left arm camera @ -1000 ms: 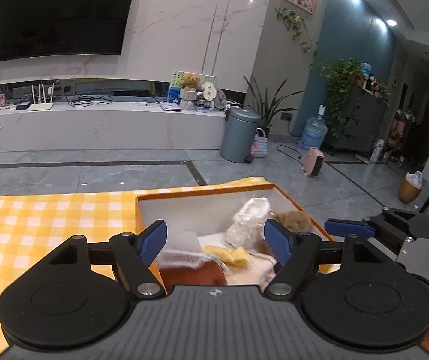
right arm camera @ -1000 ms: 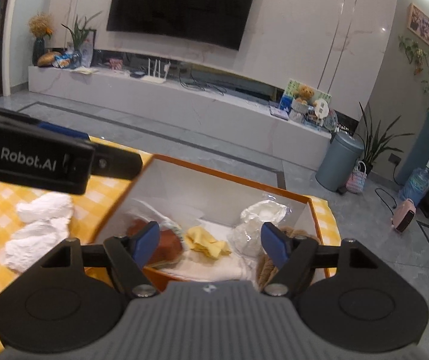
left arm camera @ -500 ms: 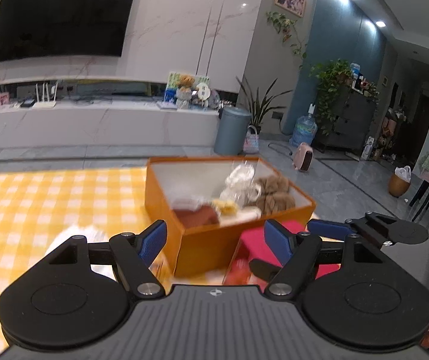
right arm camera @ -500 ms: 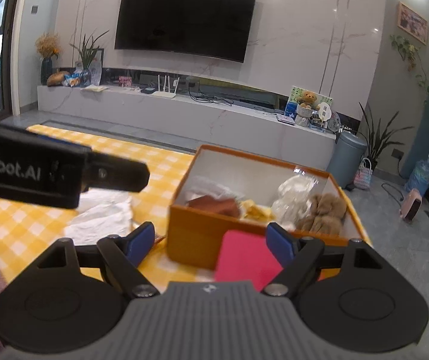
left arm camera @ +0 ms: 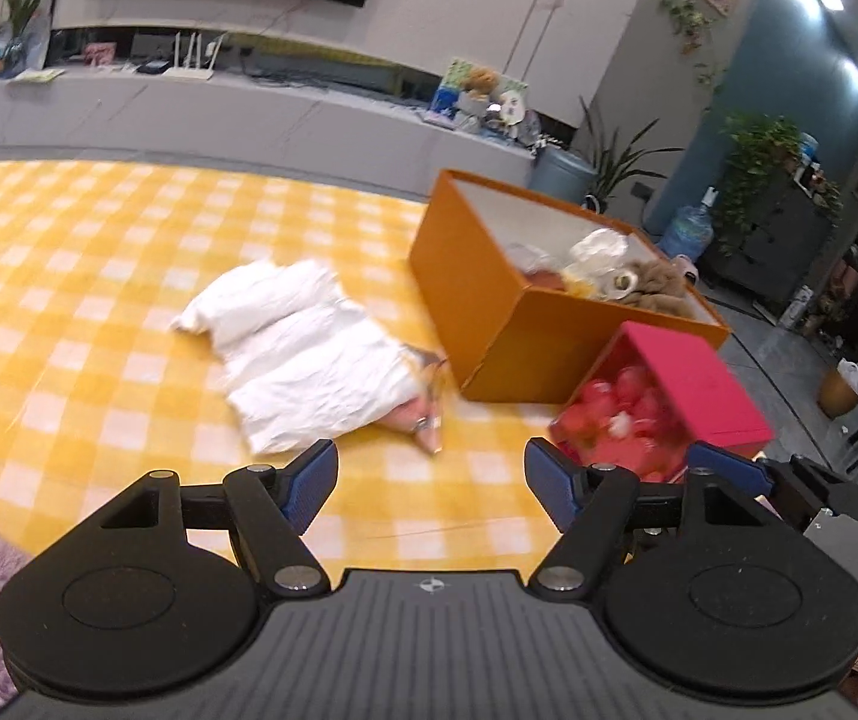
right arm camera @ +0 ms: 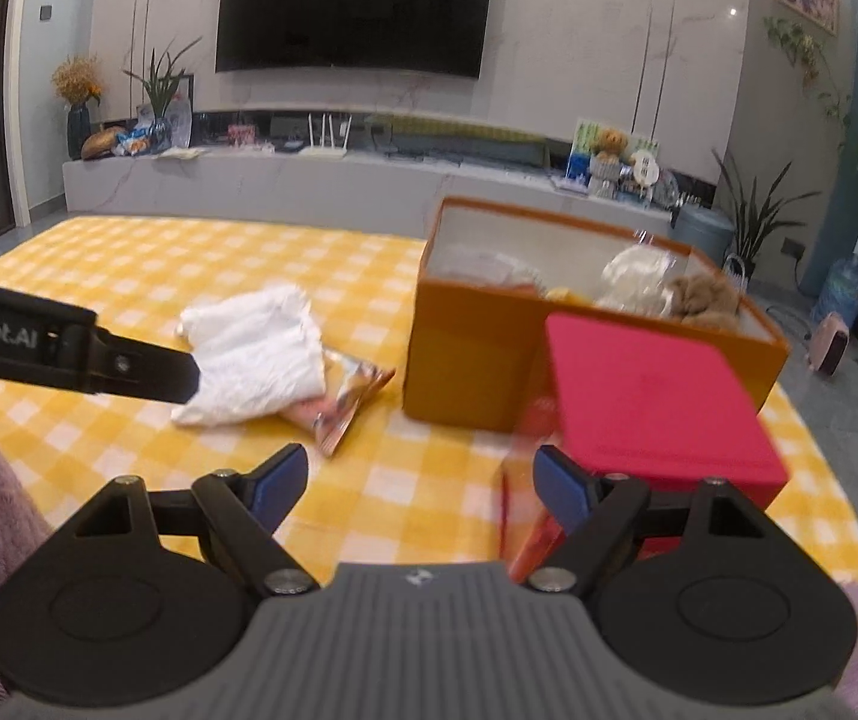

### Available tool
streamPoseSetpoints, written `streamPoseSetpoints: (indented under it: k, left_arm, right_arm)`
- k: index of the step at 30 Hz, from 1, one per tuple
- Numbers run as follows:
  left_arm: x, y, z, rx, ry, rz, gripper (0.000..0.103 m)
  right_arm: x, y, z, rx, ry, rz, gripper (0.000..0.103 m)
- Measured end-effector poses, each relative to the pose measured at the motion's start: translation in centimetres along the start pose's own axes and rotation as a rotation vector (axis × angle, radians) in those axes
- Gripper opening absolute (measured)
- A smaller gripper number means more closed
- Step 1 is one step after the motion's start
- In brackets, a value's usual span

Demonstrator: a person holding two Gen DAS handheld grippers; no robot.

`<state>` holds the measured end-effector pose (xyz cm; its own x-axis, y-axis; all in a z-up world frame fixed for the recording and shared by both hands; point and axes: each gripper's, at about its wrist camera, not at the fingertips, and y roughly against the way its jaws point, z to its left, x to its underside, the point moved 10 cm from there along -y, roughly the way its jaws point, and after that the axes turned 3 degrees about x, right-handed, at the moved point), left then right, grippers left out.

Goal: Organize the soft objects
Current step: 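Lift both empty grippers away from the orange box toward the white cloth, then grasp the Deeyeo snack packet edge with the right gripper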

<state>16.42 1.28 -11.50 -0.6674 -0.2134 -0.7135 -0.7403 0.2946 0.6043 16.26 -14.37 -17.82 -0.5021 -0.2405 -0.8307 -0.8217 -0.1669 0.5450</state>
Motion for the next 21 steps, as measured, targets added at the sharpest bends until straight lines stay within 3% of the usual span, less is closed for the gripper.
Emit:
streamPoseSetpoints:
  k: [14, 21]
  left_arm:
    - [-0.4, -0.7, 5.3, -0.074, 0.062, 0.009, 0.082]
    - [-1.2, -2.2, 7.7, -0.085, 0.155, 0.021, 0.081]
  right_arm:
    - [-0.3, -5.2, 2.7, -0.034, 0.013, 0.054, 0.081]
    - [-1.7, -8.4, 4.6, -0.074, 0.030, 0.066, 0.081]
